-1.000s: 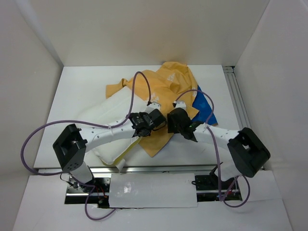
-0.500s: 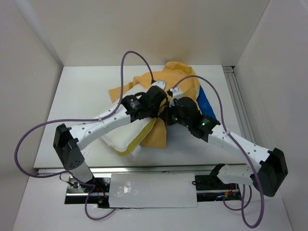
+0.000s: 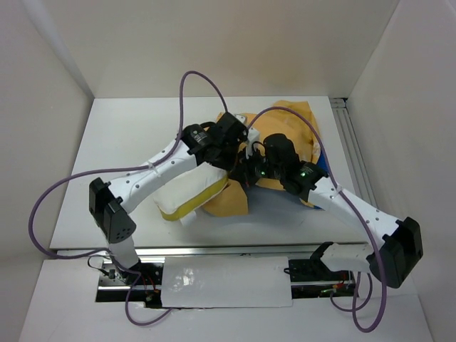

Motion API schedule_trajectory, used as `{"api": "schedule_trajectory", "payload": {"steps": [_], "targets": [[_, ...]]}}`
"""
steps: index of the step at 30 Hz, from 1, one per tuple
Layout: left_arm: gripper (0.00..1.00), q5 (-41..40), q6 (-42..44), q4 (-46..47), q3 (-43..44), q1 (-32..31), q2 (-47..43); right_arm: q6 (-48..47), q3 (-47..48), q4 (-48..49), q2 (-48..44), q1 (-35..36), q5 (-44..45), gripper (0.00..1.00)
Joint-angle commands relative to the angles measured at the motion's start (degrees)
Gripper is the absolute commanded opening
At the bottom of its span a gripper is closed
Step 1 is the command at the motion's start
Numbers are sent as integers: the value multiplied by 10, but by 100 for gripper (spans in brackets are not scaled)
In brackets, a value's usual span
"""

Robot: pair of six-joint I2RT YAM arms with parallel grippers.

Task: Put the pillow into the pillowcase

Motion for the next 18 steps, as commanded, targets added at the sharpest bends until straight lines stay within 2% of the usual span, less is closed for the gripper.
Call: {"api": "schedule_trajectory", "payload": {"steps": [1, 2, 3, 4, 5, 6, 7, 8, 9, 11, 15, 17, 18], "targets": [[4, 4, -22, 168, -35, 11, 10, -39, -7, -23, -58, 52, -112, 3], [12, 4, -22, 176, -55, 11, -3, -39, -7, -32, -64, 52, -88, 13], [33, 12, -22, 183, -77, 11, -17, -39, -7, -54, -69, 52, -72, 39], [44, 29, -14, 202, -125, 11, -33, -32, -7, -67, -69, 52, -45, 58], [60, 36, -14, 207, -147, 11, -49, -32, -7, -84, -69, 52, -31, 70], [70, 36, -14, 207, -169, 11, -85, -32, -7, -101, -74, 52, -13, 75], [85, 36, -14, 214, -214, 11, -105, -24, -7, -130, -80, 52, 21, 80], [96, 36, -14, 214, -236, 11, -124, -19, -2, -145, -80, 52, 39, 82], [100, 36, -14, 214, -256, 11, -142, -19, -2, -157, -95, 52, 51, 83], [100, 31, -21, 214, -306, 11, -195, -13, 4, -178, -107, 52, 93, 85], [100, -4, -35, 180, -346, 11, -259, -8, 16, -195, -123, 47, 155, 88], [100, -38, -55, 162, -353, 27, -280, 11, 21, -195, -123, 47, 213, 88], [100, -38, -60, 156, -353, 54, -281, 11, 21, -187, -109, 47, 231, 88]]}}
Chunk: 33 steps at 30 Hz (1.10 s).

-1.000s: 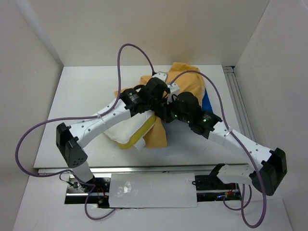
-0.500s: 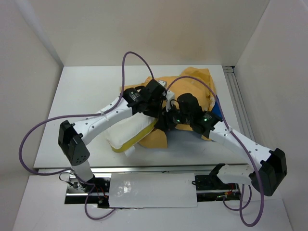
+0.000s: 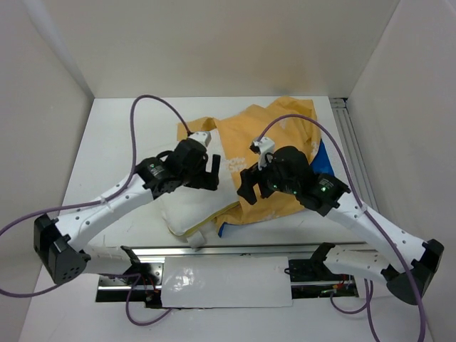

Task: Put the pillow into the pillowcase

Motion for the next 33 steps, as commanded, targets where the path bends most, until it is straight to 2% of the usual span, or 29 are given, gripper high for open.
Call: {"api": "schedule_trajectory", "payload": {"steps": [1, 6, 7, 9, 10, 12, 16, 21, 24, 25, 26, 28, 29, 31, 32, 33], "targets": [[100, -46, -32, -6, -1, 58, -23, 21, 32, -1, 17, -2, 110, 89], [100, 61, -32, 12, 7, 217, 34, 19, 122, 42, 130, -2, 231, 89], [100, 75, -32, 19, 12, 260, 51, 10, 142, 53, 183, -2, 241, 90], [100, 110, -26, 19, 40, 312, 90, -11, 213, 59, 240, -8, 281, 92], [100, 119, -26, 19, 51, 325, 130, -18, 238, 67, 300, -13, 294, 92], [100, 138, -12, 11, 84, 340, 169, -34, 322, 67, 360, -20, 313, 92], [100, 96, -12, -23, 105, 340, 228, -91, 472, 52, 538, -41, 306, 92], [100, 110, -2, 8, 28, 340, 228, -135, 686, 21, 705, -74, 300, 93], [99, 117, -2, 28, -2, 340, 245, -163, 749, 31, 790, -81, 308, 93], [95, 122, -2, 34, -2, 340, 261, -174, 756, 46, 802, -87, 313, 93], [70, 130, 5, 40, -9, 340, 270, -182, 756, 80, 821, -87, 322, 93], [32, 156, 12, 45, -3, 340, 298, -201, 756, 100, 846, -87, 346, 88], [0, 164, 12, 52, -3, 340, 304, -201, 756, 108, 852, -87, 355, 85], [0, 164, 17, 57, -3, 340, 310, -207, 766, 98, 865, -87, 360, 69], [0, 164, 17, 63, -3, 340, 310, -207, 774, 91, 870, -87, 351, 55], [0, 159, 17, 63, -3, 340, 310, -207, 769, 85, 870, -87, 336, 31]]}}
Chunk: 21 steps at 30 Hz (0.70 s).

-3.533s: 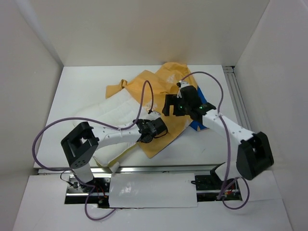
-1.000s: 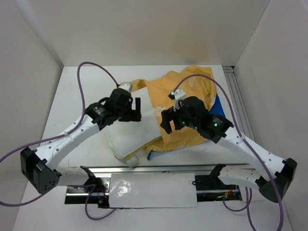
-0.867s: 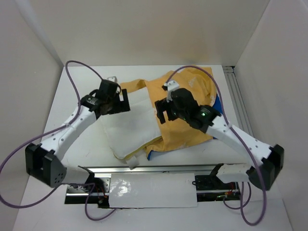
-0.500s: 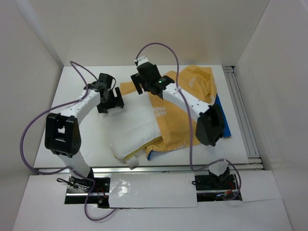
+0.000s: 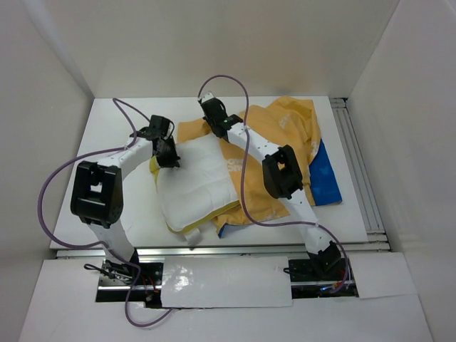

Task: Put the pillow into the pillowcase

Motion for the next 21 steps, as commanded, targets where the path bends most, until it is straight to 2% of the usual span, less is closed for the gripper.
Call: {"api": "schedule_trajectory", "payload": {"steps": [1, 2, 5, 8, 12, 15, 17, 21], "targets": [[0, 4, 16, -34, -24, 5, 33, -10, 28, 23, -1, 5, 5, 12], [0, 4, 16, -24, -24, 5, 17, -5, 14, 37, -18, 5, 5, 0], [0, 4, 22, 9, -36, 5, -20, -5, -23, 69, -55, 11, 16, 0], [0, 4, 28, 29, -36, -17, -83, -11, -8, 75, -79, 33, 16, 0], [0, 11, 21, 67, -11, -41, -168, -1, 15, 59, -119, 65, -22, 0], [0, 16, 13, 90, 7, -62, -235, 12, -11, 53, -176, 96, -64, 0], [0, 11, 13, 104, 25, -77, -260, 12, -37, 53, -206, 121, -89, 0], [0, -31, -2, 119, 52, -101, -294, 40, -18, 10, -260, 147, -148, 0]]}}
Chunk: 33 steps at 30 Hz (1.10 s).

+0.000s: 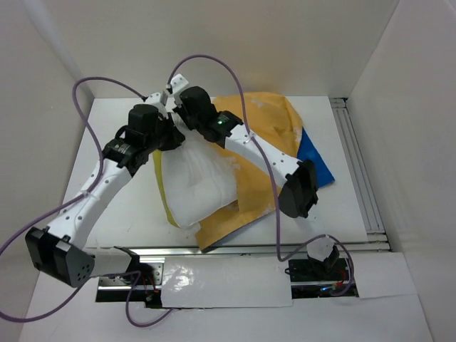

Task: Put the pillow into the pillowcase

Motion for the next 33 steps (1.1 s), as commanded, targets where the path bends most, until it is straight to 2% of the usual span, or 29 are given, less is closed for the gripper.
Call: {"api": "schedule_trajectory", "payload": {"steps": [1, 9, 12, 16, 18, 20, 24, 25, 26, 27, 28, 29, 30, 31, 33], "targets": [[0, -16, -17, 102, 46, -16, -33, 42, 30, -7, -87, 43, -100, 0], [0, -93, -55, 114, 82, -33, -56, 80, 60, -52, -135, 103, -108, 0], [0, -142, -74, 129, 32, -46, -56, 105, 53, -66, -136, 103, -115, 0], [0, -100, -89, 194, -55, -52, -62, 126, 35, -66, -115, 103, -123, 0], [0, -92, -95, 204, -98, -58, -68, 131, 30, -66, -98, 103, -118, 5], [0, -122, -105, 180, -111, -66, -73, 131, 23, -66, -66, 103, -118, 9], [0, -200, -136, 99, -135, -66, -86, 145, 23, -66, -18, 79, -123, 40], [5, -207, -136, 88, -140, -66, -86, 151, 23, -73, -18, 68, -131, 56], [10, -199, -136, 83, -145, -61, -93, 151, 23, -79, -13, 63, -143, 65], [20, -194, -136, 83, -160, -60, -93, 151, 23, -79, -21, 63, -153, 71], [35, -180, -127, 92, -169, -60, -98, 151, 1, -79, -31, 56, -153, 80], [77, -173, -127, 100, -175, -60, -99, 151, -15, -68, -59, 56, -153, 92], [90, -173, -127, 100, -175, -60, -99, 151, -32, -52, -76, 56, -145, 95], [98, -167, -120, 93, -180, -60, -92, 151, -73, -42, -94, 51, -126, 97], [100, -167, -120, 79, -180, -60, -86, 151, -120, -11, -156, 51, -104, 100]]}}
